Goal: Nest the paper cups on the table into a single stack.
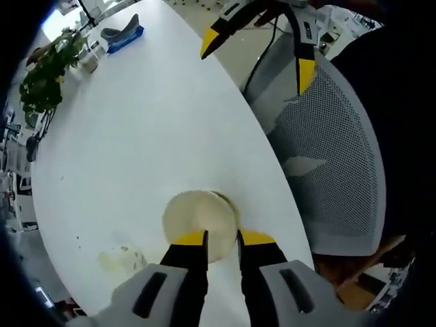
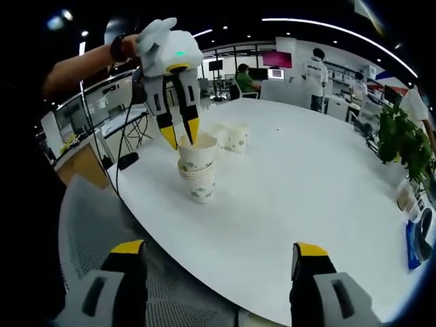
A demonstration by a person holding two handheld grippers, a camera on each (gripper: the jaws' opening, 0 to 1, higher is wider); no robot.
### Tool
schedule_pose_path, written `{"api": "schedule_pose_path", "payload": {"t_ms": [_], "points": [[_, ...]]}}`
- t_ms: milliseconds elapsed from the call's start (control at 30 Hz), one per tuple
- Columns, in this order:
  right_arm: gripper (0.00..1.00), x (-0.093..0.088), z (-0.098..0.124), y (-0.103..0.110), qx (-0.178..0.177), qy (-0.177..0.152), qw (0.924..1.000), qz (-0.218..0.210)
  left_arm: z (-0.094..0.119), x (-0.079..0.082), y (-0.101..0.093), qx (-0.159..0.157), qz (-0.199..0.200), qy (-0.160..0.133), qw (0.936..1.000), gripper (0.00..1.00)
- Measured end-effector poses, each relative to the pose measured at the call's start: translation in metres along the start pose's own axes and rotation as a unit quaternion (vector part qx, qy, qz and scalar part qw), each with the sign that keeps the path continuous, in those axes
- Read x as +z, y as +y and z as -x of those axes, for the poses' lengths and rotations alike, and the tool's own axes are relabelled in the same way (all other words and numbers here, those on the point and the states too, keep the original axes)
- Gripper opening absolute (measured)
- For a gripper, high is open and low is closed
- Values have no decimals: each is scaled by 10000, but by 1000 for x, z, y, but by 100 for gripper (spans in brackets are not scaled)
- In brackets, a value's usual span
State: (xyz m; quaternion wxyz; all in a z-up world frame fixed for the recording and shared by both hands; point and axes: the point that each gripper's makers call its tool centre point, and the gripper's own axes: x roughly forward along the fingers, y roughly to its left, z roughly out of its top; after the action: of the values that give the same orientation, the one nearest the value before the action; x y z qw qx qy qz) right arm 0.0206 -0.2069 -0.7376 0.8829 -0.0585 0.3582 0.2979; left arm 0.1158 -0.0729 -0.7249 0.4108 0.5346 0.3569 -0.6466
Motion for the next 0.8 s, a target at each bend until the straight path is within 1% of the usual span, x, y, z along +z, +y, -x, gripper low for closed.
{"api": "schedule_pose_path", "payload": {"t_ms": [133, 233, 333, 400, 600, 700, 800], "points": [[88, 1, -2, -1, 15, -26, 10000, -22, 2, -1, 2, 39, -2, -15, 10000, 15], [88, 3, -3, -1, 15, -42, 10000, -15, 8, -2, 2, 77, -19, -5, 10000, 15], [88, 5, -4, -1, 16, -54, 10000, -18, 8, -3, 3, 102, 12, -54, 9999, 15], [88, 6, -5, -2, 1, -68, 10000, -30, 12, -2, 5, 143, 38, -91, 9998, 15], [88, 10, -7, -5, -38, -172, 9997, -158, 15, -4, 11, 259, 136, -186, 9994, 16], [88, 9, -8, -7, -84, -157, 9997, -175, 17, -12, 18, 343, 234, -260, 9988, 16], [88, 11, -10, -12, -170, -169, 9994, -250, 19, -15, 22, 454, 368, -322, 9978, 16]]}}
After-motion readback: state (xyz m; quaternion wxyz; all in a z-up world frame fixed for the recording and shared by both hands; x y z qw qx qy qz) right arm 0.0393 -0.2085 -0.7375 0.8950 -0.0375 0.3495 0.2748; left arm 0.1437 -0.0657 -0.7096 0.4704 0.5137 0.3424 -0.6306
